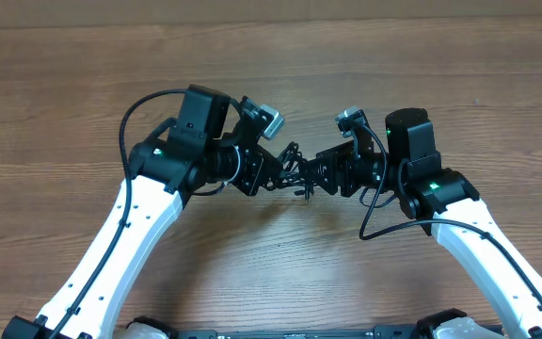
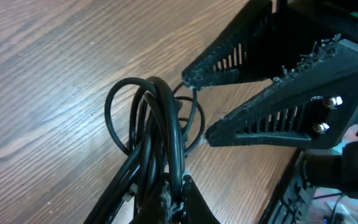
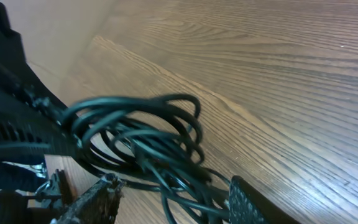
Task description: Untangle cables
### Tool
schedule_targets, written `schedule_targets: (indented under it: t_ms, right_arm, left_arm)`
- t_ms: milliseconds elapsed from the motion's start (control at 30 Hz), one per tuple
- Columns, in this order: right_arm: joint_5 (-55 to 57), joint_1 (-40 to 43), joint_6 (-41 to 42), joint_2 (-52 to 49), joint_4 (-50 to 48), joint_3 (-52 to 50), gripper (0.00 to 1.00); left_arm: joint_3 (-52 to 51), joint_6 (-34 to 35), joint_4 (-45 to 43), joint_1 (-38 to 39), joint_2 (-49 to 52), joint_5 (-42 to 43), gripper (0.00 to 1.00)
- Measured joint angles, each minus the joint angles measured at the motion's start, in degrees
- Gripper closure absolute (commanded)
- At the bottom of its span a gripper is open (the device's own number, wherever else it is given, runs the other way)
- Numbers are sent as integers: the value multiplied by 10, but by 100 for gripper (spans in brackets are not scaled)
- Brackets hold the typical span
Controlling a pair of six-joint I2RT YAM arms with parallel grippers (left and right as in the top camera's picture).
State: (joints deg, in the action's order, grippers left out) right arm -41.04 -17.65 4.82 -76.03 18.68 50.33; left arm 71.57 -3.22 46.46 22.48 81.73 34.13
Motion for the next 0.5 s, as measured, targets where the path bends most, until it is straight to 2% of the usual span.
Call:
schedule_targets:
  t_ms: [367,500]
  right_arm:
    - [-7,0,-3,0,7,0,54]
    - [-7,0,-2,0,10,0,44]
  left_arm:
    - [0,-2,-49,3,0,62,96]
    - [0,-2,-49,3,0,68,96]
